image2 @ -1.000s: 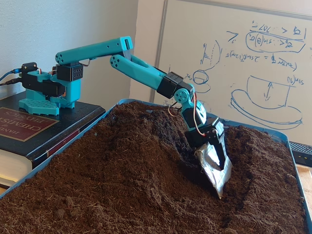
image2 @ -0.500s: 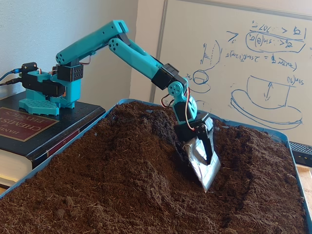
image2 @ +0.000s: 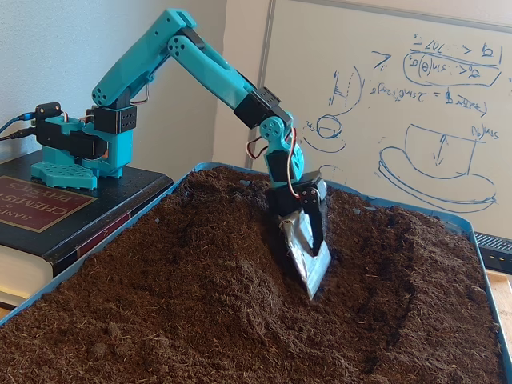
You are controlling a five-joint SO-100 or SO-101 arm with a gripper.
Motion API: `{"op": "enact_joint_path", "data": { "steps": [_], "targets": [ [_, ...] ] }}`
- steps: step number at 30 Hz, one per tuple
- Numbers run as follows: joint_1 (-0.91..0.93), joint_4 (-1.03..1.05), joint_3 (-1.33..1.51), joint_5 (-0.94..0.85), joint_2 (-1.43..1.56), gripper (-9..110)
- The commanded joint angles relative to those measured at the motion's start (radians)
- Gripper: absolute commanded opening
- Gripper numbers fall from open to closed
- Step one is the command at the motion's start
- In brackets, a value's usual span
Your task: Build a berm.
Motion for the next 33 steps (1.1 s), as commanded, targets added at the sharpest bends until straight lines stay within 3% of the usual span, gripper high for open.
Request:
{"op": "enact_joint_path", "data": {
  "steps": [1,20,29,33],
  "targets": [
    [-0.015,0.006,0.114,-0.031,0.081,1],
    [-0.015,0.003,0.308,-0.018,0.376,1],
    [-0.011,0.003,0.055,-0.009,0.454,0],
    [-0.014,0.002,-0.098,0.077,0.38,0]
  ]
}}
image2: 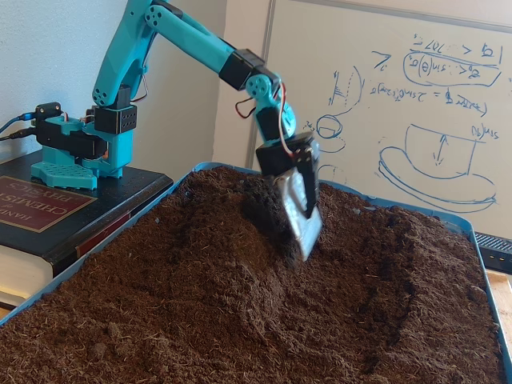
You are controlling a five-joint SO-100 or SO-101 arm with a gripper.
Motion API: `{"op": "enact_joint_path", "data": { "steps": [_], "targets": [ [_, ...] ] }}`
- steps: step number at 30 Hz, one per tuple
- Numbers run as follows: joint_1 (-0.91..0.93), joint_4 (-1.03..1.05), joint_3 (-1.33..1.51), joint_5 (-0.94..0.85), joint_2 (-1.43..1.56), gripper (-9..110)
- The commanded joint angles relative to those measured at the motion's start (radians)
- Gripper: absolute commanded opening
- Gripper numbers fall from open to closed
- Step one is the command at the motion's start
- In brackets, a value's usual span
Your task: Build a berm.
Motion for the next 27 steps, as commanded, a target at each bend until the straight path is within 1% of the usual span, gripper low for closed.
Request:
{"op": "enact_joint_path", "data": {
  "steps": [1,6,16,20,24,27],
  "targets": [
    [-0.014,-0.015,-0.224,0.083,0.026,0],
    [-0.063,-0.015,-0.486,0.176,-0.232,0],
    [-0.133,-0.015,-1.062,0.186,-0.788,0],
    [-0.152,-0.014,-1.158,0.183,-0.92,0],
    [-0.147,0.0,-1.146,0.17,-0.979,0],
    [-0.147,0.002,-1.078,0.169,-0.974,0]
  ]
}}
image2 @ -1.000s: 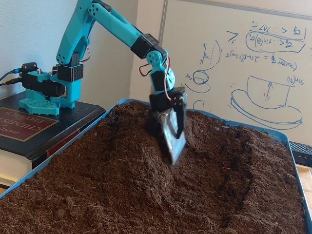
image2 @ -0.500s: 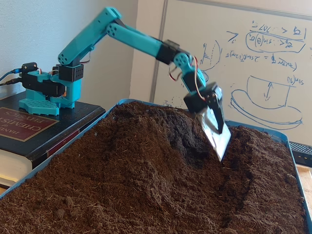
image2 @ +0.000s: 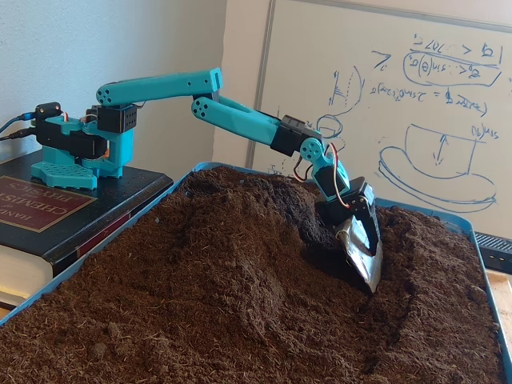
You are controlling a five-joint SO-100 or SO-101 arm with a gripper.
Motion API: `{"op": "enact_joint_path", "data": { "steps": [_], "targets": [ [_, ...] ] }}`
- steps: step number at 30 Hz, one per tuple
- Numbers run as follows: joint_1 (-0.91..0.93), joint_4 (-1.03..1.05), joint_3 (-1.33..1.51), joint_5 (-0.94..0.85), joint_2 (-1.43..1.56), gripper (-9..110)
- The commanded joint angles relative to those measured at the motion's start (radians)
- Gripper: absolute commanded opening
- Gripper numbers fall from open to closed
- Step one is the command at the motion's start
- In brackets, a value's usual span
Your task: Build a berm.
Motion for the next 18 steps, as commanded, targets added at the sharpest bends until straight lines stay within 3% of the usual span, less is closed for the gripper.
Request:
{"op": "enact_joint_path", "data": {
  "steps": [1,18],
  "targets": [
    [-0.02,-0.003,0.035,-0.011,0.025,0],
    [-0.029,-0.005,0.719,-0.012,0.491,0]
  ]
}}
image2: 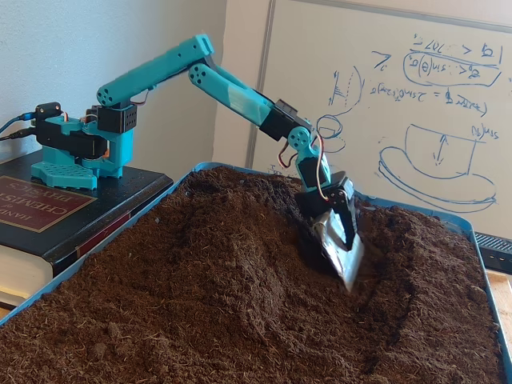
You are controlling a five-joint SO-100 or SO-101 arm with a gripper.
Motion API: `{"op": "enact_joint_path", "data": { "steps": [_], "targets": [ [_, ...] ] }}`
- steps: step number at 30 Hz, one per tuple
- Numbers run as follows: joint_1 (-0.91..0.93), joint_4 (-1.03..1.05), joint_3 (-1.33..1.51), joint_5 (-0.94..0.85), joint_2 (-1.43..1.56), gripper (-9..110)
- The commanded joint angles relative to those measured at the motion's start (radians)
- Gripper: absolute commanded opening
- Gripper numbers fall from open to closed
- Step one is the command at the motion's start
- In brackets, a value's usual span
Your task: Build a berm.
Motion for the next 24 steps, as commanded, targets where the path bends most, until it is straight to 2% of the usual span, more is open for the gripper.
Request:
{"op": "enact_joint_path", "data": {
  "steps": [1,24],
  "targets": [
    [-0.023,0.012,0.13,-0.011,0.121,0],
    [-0.025,0.002,0.577,-0.012,0.482,0]
  ]
}}
